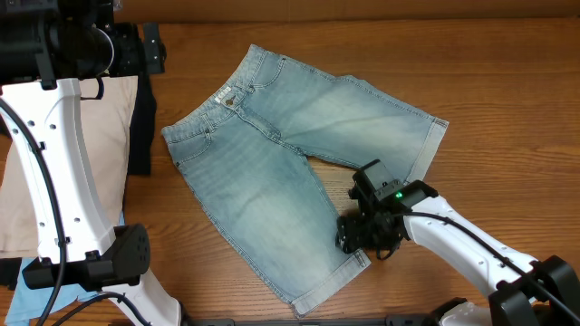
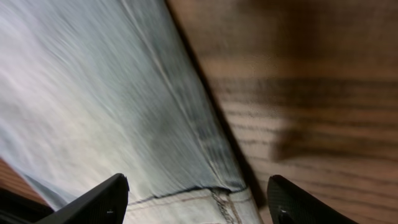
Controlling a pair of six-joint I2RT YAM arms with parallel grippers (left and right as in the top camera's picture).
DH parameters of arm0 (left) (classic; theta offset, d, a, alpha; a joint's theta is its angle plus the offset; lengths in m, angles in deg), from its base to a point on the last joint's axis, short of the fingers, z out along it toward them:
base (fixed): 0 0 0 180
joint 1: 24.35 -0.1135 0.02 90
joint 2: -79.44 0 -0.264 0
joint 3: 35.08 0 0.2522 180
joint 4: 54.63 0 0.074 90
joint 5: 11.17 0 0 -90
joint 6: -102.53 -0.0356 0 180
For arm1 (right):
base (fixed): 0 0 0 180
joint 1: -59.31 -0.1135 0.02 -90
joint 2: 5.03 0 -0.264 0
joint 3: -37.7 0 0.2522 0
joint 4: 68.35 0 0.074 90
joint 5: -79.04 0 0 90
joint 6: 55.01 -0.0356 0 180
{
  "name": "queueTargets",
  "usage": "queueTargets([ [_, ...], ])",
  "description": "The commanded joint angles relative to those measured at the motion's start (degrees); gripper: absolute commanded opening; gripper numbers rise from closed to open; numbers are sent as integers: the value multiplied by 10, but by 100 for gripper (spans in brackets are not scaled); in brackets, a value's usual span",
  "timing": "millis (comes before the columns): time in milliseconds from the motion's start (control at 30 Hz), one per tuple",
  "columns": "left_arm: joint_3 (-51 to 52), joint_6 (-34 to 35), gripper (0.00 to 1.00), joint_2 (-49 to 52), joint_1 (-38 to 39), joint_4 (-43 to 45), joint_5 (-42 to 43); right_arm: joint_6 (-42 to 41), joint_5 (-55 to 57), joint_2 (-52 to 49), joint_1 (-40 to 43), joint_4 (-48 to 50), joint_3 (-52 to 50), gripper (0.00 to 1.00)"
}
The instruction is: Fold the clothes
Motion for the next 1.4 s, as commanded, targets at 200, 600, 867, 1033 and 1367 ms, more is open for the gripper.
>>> queueTargets([
  [200, -6, -13, 100, -5, 5, -2, 10, -27, -17, -1, -2, 25, -34, 71],
  [600, -6, -13, 100, -5, 11, -2, 10, -47, -37, -1, -2, 23, -34, 4],
  [867, -6, -13, 100, -5, 13, 1, 10, -108, -12, -1, 69, 27, -31, 4],
  [1033, -6, -13, 100, -5, 16, 2, 10, -106, -12, -1, 193, 32, -22, 4],
  [1367, -6, -13, 100, -4, 16, 2, 10, -51, 2, -1, 420, 85, -5, 4],
])
